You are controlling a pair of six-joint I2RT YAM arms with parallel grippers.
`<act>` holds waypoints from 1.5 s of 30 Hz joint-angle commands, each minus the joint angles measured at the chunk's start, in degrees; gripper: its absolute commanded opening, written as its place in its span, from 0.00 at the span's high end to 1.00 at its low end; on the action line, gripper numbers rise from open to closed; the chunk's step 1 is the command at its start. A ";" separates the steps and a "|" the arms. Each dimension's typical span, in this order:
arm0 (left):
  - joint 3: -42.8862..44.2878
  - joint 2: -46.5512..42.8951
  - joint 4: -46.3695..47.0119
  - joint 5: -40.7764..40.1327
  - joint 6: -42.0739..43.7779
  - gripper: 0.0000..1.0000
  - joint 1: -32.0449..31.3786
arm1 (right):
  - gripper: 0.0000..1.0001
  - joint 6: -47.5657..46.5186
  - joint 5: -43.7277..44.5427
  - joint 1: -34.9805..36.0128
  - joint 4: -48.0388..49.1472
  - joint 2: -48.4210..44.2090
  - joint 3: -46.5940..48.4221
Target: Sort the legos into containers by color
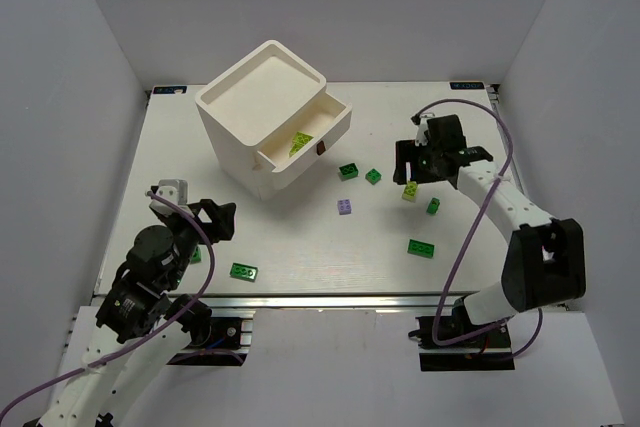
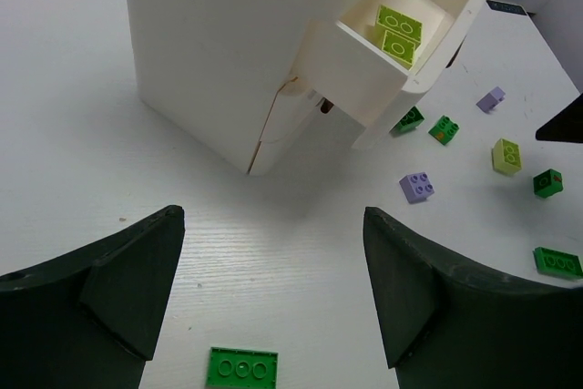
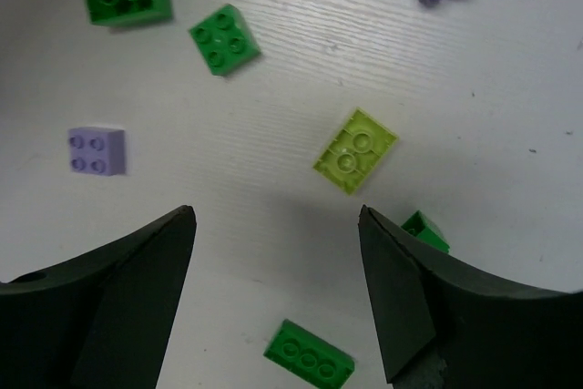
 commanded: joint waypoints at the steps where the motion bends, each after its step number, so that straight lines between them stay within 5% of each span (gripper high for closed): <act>1: -0.49 -0.51 0.59 0.86 0.27 0.11 -0.33 | 0.22 4.38 6.32 -0.87 0.45 3.05 -0.89; 8: -0.49 -0.51 0.59 1.03 0.44 0.11 -0.33 | 0.18 9.65 14.24 -1.49 2.82 12.54 1.57; 20: -0.40 -0.60 0.59 0.77 0.44 0.10 -0.33 | 0.27 13.70 13.98 -1.66 4.49 20.99 5.26; 30: -0.49 -0.60 0.59 0.77 0.44 0.10 -0.33 | 0.48 13.62 11.52 -2.37 4.93 19.15 2.71; 36: -0.49 -0.69 0.50 0.68 0.35 0.11 -0.33 | 0.89 8.36 6.78 -2.37 6.07 13.97 1.92; 38: -0.49 -0.78 0.50 0.59 0.35 0.10 -0.33 | 1.00 5.72 1.87 -2.10 7.30 10.02 1.66; 45: -0.58 -0.95 0.76 0.51 0.27 0.11 -0.33 | 1.00 -20.28 -37.44 -0.79 2.83 1.05 8.58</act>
